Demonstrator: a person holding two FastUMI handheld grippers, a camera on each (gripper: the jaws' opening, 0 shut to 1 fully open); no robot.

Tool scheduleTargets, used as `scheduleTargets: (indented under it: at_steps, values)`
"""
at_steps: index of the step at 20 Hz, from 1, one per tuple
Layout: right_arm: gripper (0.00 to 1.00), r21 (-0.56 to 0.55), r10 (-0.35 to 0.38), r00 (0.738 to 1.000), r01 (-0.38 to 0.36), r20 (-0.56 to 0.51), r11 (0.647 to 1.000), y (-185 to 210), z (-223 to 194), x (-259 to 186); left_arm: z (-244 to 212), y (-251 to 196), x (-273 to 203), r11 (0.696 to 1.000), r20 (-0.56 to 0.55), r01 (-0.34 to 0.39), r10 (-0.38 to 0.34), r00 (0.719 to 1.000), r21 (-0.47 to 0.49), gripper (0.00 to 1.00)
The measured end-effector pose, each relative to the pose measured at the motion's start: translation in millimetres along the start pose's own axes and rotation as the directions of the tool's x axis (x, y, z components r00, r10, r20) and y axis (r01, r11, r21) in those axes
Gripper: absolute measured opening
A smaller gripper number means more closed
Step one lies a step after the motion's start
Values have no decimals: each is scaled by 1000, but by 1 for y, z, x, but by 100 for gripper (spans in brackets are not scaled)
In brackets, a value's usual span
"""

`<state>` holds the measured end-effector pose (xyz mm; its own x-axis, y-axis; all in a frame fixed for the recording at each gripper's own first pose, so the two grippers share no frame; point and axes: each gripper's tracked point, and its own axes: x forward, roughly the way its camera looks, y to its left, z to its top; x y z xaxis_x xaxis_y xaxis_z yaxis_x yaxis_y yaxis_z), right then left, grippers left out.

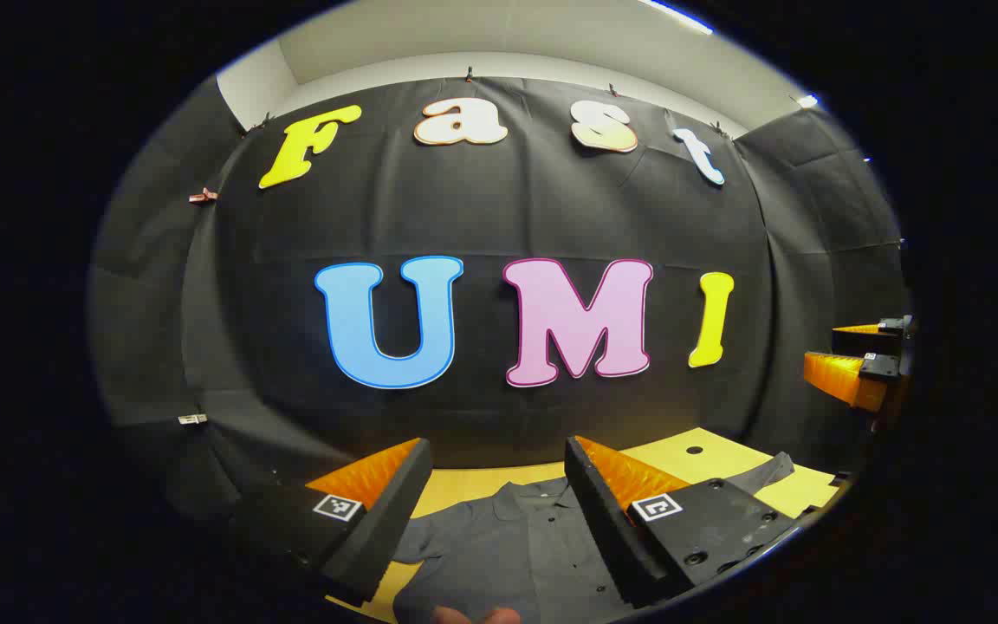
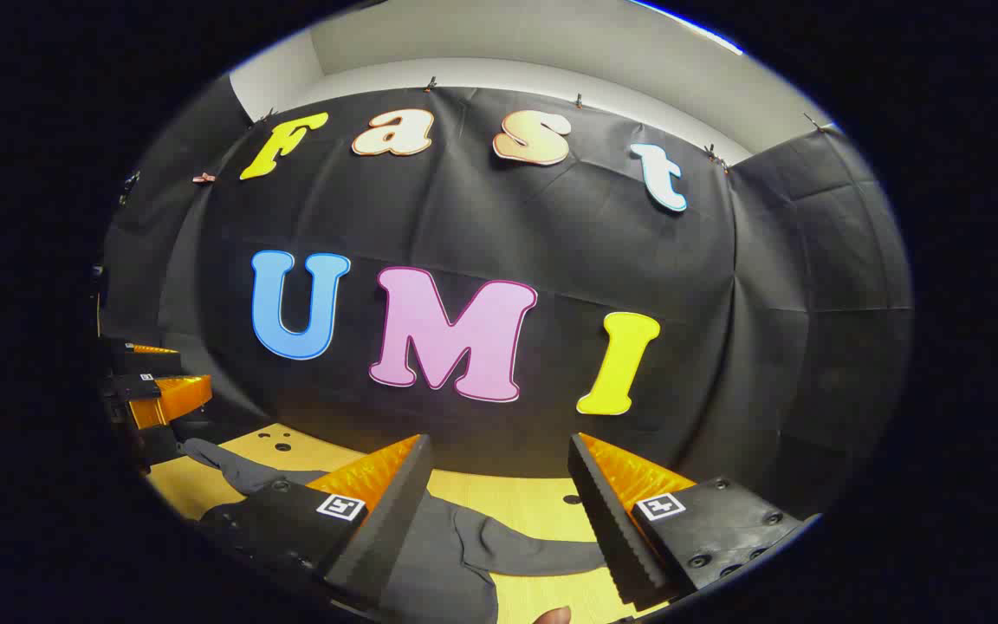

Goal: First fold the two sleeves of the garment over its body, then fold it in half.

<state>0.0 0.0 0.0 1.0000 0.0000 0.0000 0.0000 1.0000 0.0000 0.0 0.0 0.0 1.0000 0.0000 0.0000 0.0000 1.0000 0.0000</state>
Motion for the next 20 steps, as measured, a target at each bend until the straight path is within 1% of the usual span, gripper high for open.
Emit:
scheduleTargets:
  at_steps: [1, 2, 3, 4, 13, 14, 15, 16, 20]
  values:
    - [97, 0, 2, 1000, -2, -1, 1000, -1, 0, 0, 1, 2, 0, 1000, -2, -1, 1, 1000, 2, 99]
    - [97, -2, 3, 1000, -3, -1, 1000, 0, 0, 0, -2, 1, 0, 1000, -2, -2, 2, 1000, 5, 97]
    - [97, -4, 4, 1000, -4, 0, 1000, -1, 0, 0, 0, 2, 0, 1000, -2, -1, 1, 1000, 9, 99]
    - [97, -6, 6, 1000, -6, 0, 1000, 0, 0, 0, -2, -2, -1, 1000, -2, 0, 0, 1000, 13, 97]
    - [97, -6, 2, 1000, -2, -6, 1000, -2, -1, -1, -8, -19, -1, 999, -4, 6, -6, 1000, 33, 97]
    - [98, -5, 1, 1000, -1, -6, 1000, -2, -1, -1, -10, -25, -3, 999, -3, 8, -8, 1000, 38, 97]
    - [97, -4, 0, 1000, 0, -8, 1000, -2, -1, -1, -8, -29, -2, 999, -3, 9, -9, 1000, 41, 99]
    - [97, 0, -1, 1000, 1, -12, 1000, -2, -2, -2, -11, -37, -2, 999, -3, 10, -10, 1000, 43, 97]
    - [97, 13, -13, 999, 13, -32, 1000, -5, -5, -3, -9, -70, 1, 999, 3, 22, -22, 1000, 39, 97]
